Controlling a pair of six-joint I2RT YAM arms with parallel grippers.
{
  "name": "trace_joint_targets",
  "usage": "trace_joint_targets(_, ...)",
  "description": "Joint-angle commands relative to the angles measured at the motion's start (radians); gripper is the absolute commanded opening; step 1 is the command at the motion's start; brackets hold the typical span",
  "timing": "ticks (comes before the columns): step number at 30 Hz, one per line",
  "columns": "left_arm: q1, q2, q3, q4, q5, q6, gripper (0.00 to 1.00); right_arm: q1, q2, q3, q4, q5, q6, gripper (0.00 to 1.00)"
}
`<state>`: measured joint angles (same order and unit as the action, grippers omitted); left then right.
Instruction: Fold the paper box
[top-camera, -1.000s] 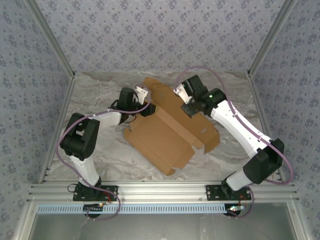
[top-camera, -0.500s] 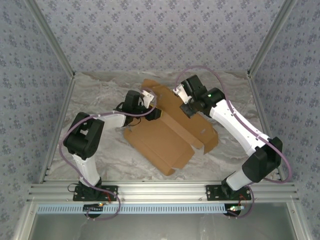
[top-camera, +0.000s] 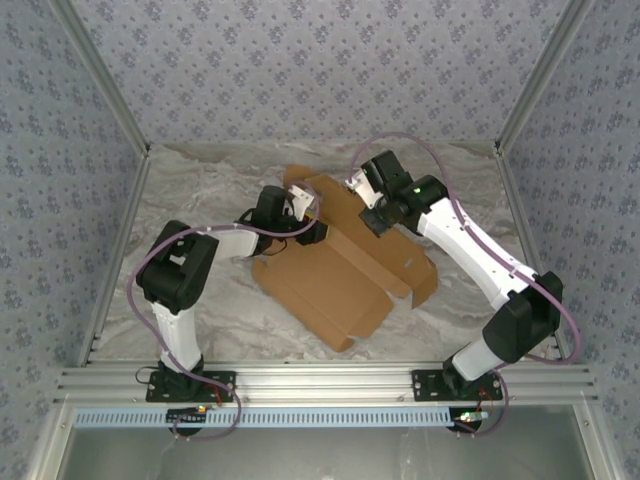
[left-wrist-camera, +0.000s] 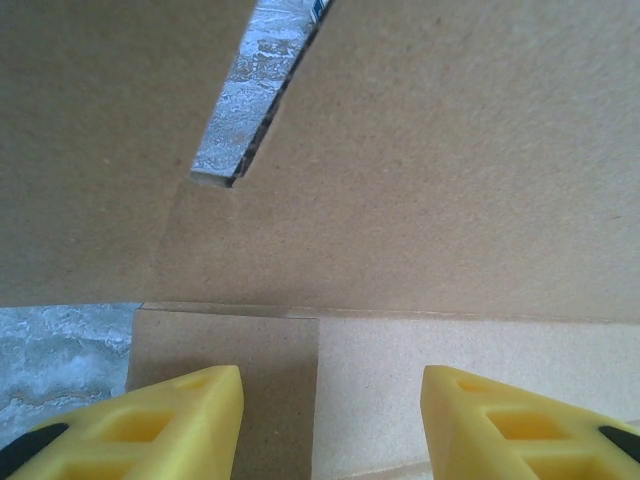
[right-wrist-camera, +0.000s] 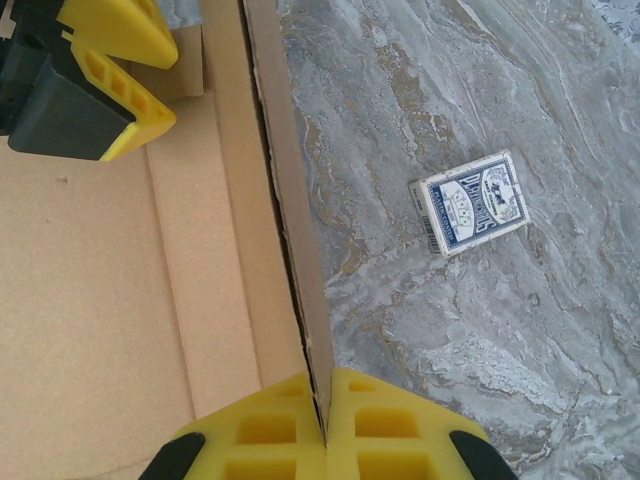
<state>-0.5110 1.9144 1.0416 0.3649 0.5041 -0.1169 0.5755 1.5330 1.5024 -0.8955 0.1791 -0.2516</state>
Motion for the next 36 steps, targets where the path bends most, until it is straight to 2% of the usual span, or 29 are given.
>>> trace_joint_targets(1,-0.003,-0.058,-0.042,0.013,-0.009,-0.013,0.53,-0.006,-0.006,0.009,0.043,0.01,0.002,0.0)
trace_joint_targets(11,0.025,-0.306,-0.225,0.04,-0.031,-0.082,0.58,-0.009,-0.015,0.004,0.057,0.112,-0.089,0.0)
trace_joint_targets(15,0.053,-0.426,-0.28,0.004,-0.074,-0.131,0.59,0.003,-0.028,-0.005,0.091,0.164,-0.163,0.0)
trace_joint_targets(19,0.079,-0.553,-0.317,-0.051,-0.152,-0.183,0.61,0.012,-0.02,0.005,0.103,0.204,-0.217,0.0)
trace_joint_targets(23,0.114,-0.675,-0.319,-0.174,-0.283,-0.227,0.64,0.04,0.001,0.003,0.117,0.253,-0.302,0.0)
trace_joint_targets(26,0.159,-0.73,-0.334,-0.214,-0.334,-0.278,0.67,0.079,0.022,-0.03,0.178,0.33,-0.383,0.0)
trace_joint_targets(36,0.264,-0.741,-0.356,-0.224,-0.342,-0.352,0.69,0.167,0.07,-0.183,0.527,0.524,-0.618,0.0)
